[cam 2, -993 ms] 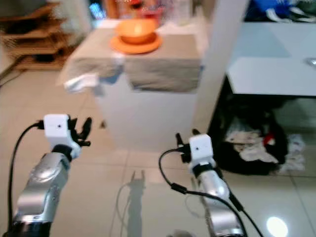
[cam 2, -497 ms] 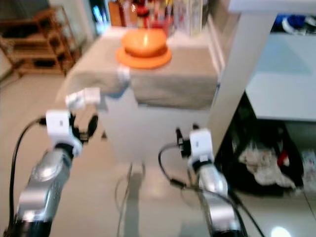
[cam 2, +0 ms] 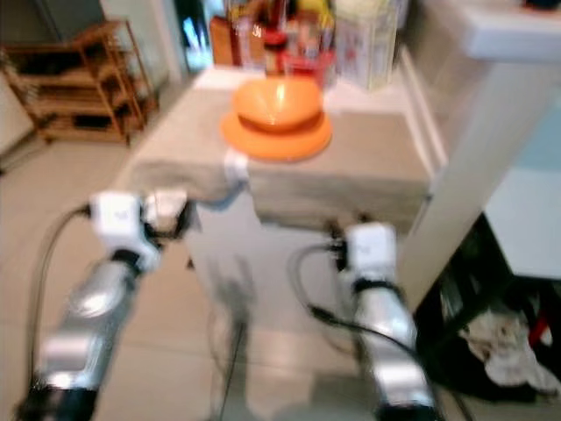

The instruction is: Setting the table

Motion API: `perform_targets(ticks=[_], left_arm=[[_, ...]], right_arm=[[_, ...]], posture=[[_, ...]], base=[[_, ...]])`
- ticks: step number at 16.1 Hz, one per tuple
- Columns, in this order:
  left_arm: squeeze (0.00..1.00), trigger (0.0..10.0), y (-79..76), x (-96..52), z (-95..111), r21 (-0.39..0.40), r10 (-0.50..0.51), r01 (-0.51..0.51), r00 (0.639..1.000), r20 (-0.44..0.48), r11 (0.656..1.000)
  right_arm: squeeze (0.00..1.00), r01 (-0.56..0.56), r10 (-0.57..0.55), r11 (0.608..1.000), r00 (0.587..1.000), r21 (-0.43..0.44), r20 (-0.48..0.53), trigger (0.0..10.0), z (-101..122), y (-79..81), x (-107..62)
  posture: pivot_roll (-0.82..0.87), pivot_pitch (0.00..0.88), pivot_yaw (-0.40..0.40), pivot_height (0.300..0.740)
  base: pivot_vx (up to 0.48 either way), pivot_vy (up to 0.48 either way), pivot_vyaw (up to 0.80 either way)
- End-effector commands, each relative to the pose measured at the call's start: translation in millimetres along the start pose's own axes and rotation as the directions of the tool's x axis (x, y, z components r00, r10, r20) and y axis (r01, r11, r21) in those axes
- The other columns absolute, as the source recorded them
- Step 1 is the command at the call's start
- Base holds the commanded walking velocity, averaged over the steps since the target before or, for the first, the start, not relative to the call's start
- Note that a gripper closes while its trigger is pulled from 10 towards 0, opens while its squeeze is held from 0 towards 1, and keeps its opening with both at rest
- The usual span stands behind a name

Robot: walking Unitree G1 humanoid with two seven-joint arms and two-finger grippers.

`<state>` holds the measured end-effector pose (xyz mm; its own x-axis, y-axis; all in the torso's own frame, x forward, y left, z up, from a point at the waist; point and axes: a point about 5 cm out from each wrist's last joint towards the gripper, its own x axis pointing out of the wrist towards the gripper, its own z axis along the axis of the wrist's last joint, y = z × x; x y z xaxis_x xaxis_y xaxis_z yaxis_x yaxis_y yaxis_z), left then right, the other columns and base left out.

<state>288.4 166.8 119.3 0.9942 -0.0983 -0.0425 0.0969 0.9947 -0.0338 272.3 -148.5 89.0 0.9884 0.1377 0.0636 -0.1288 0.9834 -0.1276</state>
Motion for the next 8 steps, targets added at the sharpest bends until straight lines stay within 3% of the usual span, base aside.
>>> perform_targets(ticks=[1, 8], left_arm=[[0.0, 10.0, -7.2, 2.7, 4, -0.006, -0.024, 0.025, 1.0, 0.018, 1.0], [0.0, 10.0, -9.1, 2.2, 9, 0.018, -0.049, 0.048, 0.998, 0.031, 0.999]], right_arm=[[0.0, 0.019, -0.019, 1.0, 1.0, -0.013, 0.013, 10.0, 2, -9.4, -0.4], [0.0, 0.078, -0.074, 0.995, 0.994, -0.056, 0.076, 10.0, 14, -16.0, 1.5]], posture=[[-0.11, 0.0, 0.065, 0.74], [-0.11, 0.0, 0.067, 0.74]], base=[[0.0, 0.0, 0.0], [0.0, 0.0, 0.0]])
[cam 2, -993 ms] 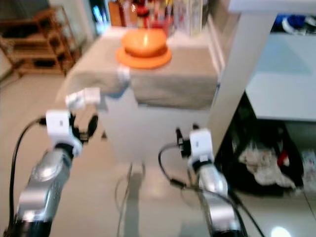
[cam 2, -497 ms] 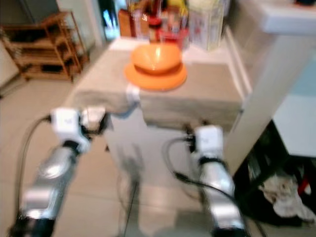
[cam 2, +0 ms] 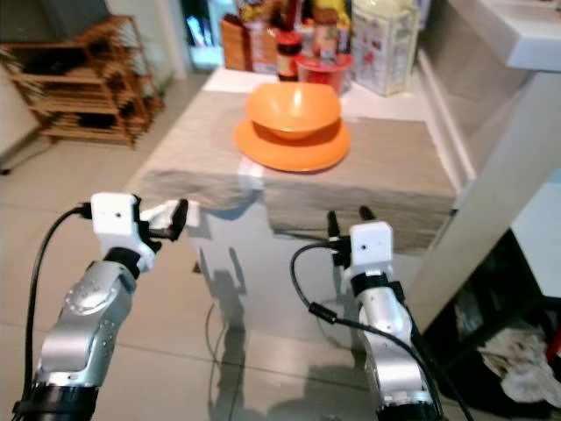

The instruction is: Setting the table

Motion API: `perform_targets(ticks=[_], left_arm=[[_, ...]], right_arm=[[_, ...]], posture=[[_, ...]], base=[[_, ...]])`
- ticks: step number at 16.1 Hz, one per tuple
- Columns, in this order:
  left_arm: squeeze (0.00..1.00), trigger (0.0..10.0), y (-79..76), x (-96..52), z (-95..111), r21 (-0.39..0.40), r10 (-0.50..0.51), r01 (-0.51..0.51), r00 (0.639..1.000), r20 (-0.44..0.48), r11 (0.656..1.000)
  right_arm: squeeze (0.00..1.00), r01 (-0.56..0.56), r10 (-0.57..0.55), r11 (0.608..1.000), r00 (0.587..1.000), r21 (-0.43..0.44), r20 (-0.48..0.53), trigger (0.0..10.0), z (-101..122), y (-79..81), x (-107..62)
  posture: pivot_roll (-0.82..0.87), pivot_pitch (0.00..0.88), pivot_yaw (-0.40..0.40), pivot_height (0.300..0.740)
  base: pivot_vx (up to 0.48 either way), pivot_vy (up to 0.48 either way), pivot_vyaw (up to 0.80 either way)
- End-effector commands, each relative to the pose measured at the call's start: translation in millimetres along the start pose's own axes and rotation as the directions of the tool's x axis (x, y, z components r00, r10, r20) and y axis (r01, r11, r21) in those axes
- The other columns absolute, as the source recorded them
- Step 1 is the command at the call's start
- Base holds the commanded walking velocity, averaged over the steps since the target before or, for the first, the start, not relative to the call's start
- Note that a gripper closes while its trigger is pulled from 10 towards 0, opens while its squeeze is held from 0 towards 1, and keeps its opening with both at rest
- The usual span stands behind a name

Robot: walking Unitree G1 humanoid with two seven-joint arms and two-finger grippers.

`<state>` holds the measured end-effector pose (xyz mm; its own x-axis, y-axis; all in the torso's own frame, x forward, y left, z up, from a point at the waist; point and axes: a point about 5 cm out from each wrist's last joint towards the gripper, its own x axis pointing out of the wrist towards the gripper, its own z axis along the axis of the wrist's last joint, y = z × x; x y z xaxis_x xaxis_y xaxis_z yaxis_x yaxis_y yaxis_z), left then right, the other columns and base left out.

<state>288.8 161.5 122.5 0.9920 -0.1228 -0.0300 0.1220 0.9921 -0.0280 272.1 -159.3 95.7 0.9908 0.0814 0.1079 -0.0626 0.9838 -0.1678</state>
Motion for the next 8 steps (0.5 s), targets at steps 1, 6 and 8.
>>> perform_targets(ticks=[1, 6, 8], left_arm=[[0.0, 10.0, -5.3, 1.9, 10, 0.019, -0.034, 0.033, 0.999, 0.033, 0.999], [0.0, 10.0, -12.0, 13.0, 31, 0.055, -0.089, 0.085, 0.992, 0.091, 0.995], [0.0, 10.0, -14.7, 14.4, 31, 0.039, -0.122, 0.119, 0.988, 0.091, 0.992]], right_arm=[[0.0, 0.017, -0.017, 1.0, 0.999, -0.009, 0.049, 10.0, 11, -5.7, 4.2], [0.0, 0.054, -0.055, 0.998, 0.994, 0.008, 0.095, 10.0, 29, -15.0, 22.8], [0.0, 0.112, -0.111, 0.994, 0.988, -0.001, 0.102, 10.0, 32, -28.4, 27.1]], posture=[[-0.11, 0.0, 0.067, 0.74], [-0.11, 0.0, 0.073, 0.74], [-0.12, 0.0, 0.076, 0.74]], base=[[0.0, 0.0, 0.0], [0.0, 0.0, 0.0], [0.0, 0.0, 0.0]])
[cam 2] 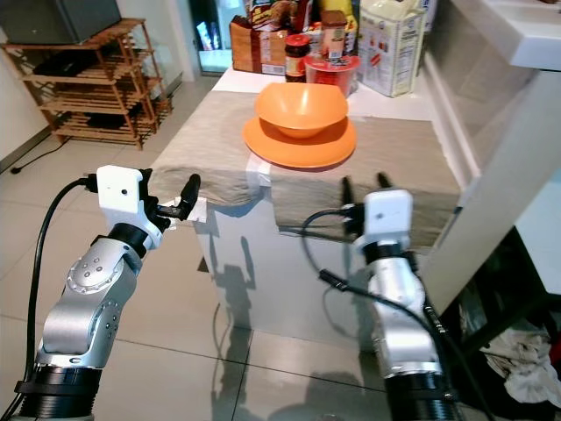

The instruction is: Setting the table

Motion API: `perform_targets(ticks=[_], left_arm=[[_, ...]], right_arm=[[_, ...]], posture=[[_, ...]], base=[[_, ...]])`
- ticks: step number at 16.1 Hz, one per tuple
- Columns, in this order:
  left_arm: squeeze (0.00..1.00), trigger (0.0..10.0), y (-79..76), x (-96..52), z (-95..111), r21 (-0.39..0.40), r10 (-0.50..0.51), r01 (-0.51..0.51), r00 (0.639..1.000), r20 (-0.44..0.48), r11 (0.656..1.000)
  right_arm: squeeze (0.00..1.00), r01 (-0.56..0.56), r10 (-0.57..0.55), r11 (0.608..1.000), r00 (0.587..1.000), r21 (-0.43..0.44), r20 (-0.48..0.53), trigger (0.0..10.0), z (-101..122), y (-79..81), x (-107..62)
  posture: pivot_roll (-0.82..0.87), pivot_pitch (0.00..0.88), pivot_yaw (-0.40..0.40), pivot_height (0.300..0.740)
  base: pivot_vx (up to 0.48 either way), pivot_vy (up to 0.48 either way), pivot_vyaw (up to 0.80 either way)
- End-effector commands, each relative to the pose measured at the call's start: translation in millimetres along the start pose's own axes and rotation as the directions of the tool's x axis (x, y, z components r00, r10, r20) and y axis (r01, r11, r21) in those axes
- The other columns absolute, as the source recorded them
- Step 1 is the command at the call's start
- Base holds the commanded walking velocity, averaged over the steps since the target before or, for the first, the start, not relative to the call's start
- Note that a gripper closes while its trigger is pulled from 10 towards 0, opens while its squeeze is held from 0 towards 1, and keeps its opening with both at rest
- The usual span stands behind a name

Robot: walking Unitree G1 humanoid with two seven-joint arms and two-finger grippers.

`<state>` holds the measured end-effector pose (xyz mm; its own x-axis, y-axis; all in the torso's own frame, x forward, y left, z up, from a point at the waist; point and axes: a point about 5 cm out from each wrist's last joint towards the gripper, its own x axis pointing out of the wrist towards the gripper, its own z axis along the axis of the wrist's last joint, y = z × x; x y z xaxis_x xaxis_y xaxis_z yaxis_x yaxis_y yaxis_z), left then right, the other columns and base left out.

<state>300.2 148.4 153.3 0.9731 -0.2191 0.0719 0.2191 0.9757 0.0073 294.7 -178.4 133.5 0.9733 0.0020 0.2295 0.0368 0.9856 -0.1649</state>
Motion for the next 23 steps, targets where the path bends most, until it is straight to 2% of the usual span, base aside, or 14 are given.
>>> perform_targets(ticks=[1, 7, 13, 18, 21, 23], left_arm=[[0.0, 10.0, -2.4, 3.7, -1, 0.0, -0.025, 0.025, 1.0, -0.016, 1.0], [0.0, 10.0, -5.1, 2.9, -4, -0.01, -0.058, 0.058, 0.998, -0.013, 0.998], [0.0, 10.0, -8.1, 5.5, 2, -0.003, -0.078, 0.078, 0.997, 0.012, 0.997], [0.0, 10.0, -6.9, 8.5, 9, 0.006, -0.079, 0.079, 0.996, 0.029, 0.997], [0.0, 10.0, -4.5, 12.4, 14, 0.041, -0.094, 0.093, 0.995, 0.04, 0.995], [0.0, 10.0, -0.6, 14.8, 16, 0.035, -0.083, 0.081, 0.996, 0.04, 0.996]], right_arm=[[0.0, 0.024, -0.024, 1.0, 1.0, -0.005, -0.014, 10.0, -2, -4.5, 1.6], [0.0, -0.028, 0.027, 1.0, 0.996, -0.013, -0.082, 10.0, -19, 11.7, -18.1], [0.0, -0.032, 0.03, 0.999, 0.997, -0.027, -0.069, 10.0, -17, 12.8, -17.4], [0.0, -0.034, 0.032, 0.999, 0.997, -0.028, -0.064, 10.0, -16, 13.6, -16.8], [0.0, -0.027, 0.026, 0.999, 0.999, -0.038, -0.048, 10.0, -14, 13.4, -16.3], [0.0, -0.012, 0.01, 1.0, 0.998, -0.024, -0.06, 10.0, -15, 11.0, -15.4]], posture=[[-0.12, 0.0, 0.077, 0.74], [-0.12, 0.0, 0.075, 0.74], [-0.12, 0.0, 0.074, 0.74], [-0.12, 0.0, 0.074, 0.74], [-0.12, 0.0, 0.076, 0.74], [-0.12, 0.0, 0.079, 0.74]], base=[[0.0, 0.0, 0.0], [0.358, 0.0, 0.0], [0.424, 0.0, 0.0], [0.0, 0.0, 0.0], [0.0, 0.0, 0.0], [0.0, 0.0, -0.77]])
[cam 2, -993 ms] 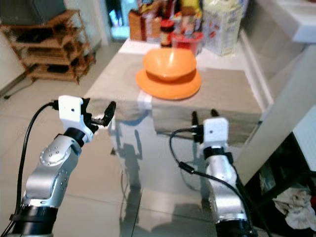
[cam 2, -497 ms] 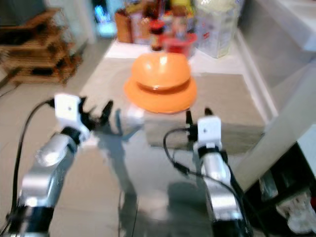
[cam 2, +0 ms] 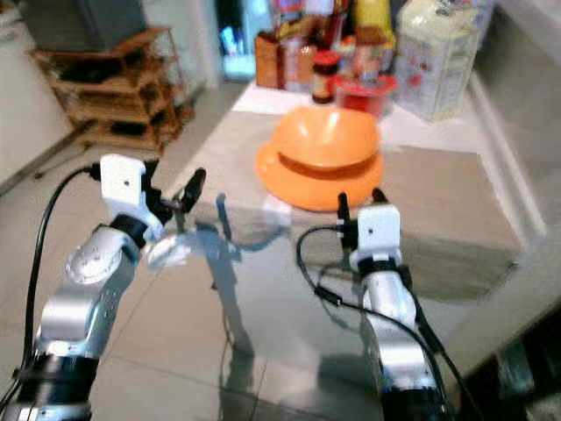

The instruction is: Setting the table

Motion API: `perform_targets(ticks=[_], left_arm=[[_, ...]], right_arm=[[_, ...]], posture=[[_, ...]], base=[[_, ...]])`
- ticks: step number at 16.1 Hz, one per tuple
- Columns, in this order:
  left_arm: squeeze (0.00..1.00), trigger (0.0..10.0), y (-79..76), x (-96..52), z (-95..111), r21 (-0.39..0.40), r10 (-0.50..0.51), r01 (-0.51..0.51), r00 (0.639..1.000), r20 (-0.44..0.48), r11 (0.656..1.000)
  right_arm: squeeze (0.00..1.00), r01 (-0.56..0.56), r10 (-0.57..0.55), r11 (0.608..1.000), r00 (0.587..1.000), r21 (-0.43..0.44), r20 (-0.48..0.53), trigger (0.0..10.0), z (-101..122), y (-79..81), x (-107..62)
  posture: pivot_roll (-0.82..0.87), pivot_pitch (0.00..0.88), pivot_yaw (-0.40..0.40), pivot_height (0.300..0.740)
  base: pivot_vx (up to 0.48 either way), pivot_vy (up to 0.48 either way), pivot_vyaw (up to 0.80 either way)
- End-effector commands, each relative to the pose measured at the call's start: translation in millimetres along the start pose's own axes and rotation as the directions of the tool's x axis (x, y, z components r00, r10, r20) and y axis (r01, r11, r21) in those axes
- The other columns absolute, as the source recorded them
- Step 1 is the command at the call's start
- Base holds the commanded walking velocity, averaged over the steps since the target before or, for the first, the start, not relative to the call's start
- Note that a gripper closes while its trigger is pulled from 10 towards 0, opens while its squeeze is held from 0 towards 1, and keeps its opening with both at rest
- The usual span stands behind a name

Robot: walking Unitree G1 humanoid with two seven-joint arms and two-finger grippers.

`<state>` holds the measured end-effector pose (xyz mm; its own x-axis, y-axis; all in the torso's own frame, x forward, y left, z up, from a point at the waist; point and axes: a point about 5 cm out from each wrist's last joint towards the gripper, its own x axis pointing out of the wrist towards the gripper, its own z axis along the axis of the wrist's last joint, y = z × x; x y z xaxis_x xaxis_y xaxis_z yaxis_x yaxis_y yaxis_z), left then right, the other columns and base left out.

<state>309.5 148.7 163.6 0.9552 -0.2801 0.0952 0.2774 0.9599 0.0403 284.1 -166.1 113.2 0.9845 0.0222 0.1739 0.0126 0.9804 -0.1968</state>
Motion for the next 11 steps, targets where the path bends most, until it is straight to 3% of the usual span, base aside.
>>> perform_targets(ticks=[1, 3, 8, 11], left_arm=[[0.0, 10.0, -2.9, 4.8, 5, 0.004, -0.02, 0.02, 1.0, 0.013, 1.0], [0.0, 10.0, -5.4, 2.9, 1, -0.005, -0.024, 0.024, 1.0, 0.001, 1.0], [0.0, 10.0, -4.5, 3.8, -3, -0.028, -0.023, 0.022, 0.999, -0.032, 0.999], [0.0, 10.0, 0.3, 8.0, 9, -0.012, 0.004, -0.004, 1.0, 0.001, 1.0]], right_arm=[[0.0, 0.024, -0.024, 1.0, 1.0, 0.0, -0.007, 10.0, 0, -4.7, -1.0], [0.0, 0.029, -0.029, 0.999, 1.0, -0.022, -0.004, 10.0, 0, -5.7, -1.7], [0.0, 0.023, -0.022, 0.999, 1.0, -0.043, 0.015, 10.0, 3, -5.5, -1.1], [0.0, 0.013, -0.009, 0.998, 0.998, -0.056, 0.07, 10.0, 18, -3.9, 5.0]], posture=[[-0.12, 0.0, 0.078, 0.74], [-0.12, 0.0, 0.078, 0.74], [-0.13, 0.0, 0.08, 0.74], [-0.12, 0.0, 0.084, 0.74]], base=[[0.0, 0.0, -0.76], [0.0, 0.0, -0.68], [0.0, 0.0, 0.0], [0.0, 0.0, 0.0]])
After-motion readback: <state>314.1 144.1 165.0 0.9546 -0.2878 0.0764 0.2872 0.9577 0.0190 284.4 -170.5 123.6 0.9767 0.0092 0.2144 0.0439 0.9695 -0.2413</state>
